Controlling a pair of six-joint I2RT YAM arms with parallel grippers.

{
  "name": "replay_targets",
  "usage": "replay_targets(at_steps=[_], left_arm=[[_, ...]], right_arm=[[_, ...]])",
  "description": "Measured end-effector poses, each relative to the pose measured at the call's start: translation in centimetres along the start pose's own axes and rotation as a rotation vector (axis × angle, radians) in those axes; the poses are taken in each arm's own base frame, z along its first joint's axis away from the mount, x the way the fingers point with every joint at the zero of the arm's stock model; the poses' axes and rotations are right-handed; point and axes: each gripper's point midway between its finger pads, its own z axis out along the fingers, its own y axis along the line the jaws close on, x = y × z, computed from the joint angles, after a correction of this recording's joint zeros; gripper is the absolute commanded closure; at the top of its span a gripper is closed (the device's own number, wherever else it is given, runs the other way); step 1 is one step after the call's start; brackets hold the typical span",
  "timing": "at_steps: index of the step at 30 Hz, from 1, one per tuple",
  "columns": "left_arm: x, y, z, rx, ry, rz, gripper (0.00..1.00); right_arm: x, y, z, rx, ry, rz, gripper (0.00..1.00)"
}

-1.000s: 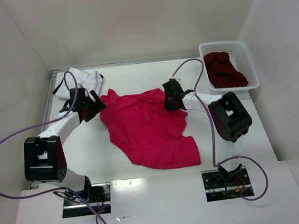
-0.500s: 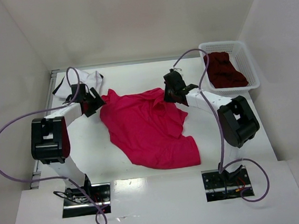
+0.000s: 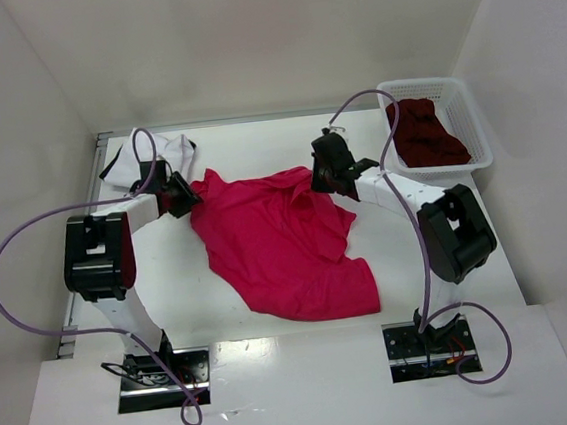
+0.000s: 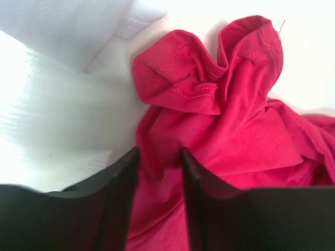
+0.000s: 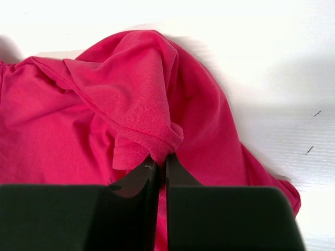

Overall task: Fold and stack the t-shirts
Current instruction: Flatten out the tshirt

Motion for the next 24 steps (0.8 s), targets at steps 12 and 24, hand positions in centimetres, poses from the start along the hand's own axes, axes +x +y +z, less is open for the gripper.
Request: replay_targets(at_steps=[12,24], left_arm=[[0.4,-0.1,-0.1,0.008,0.025,0.013,1.0],[-15.4,-13.1,-23.5,0.194,-0.502,0.233,1.0]], right_arm=[[-3.2,0.3,-1.2,0.013,-0.045,0.011,1.0],[-21.9,0.1,-16.0,-0.02,-0.482,0.085,1.0]])
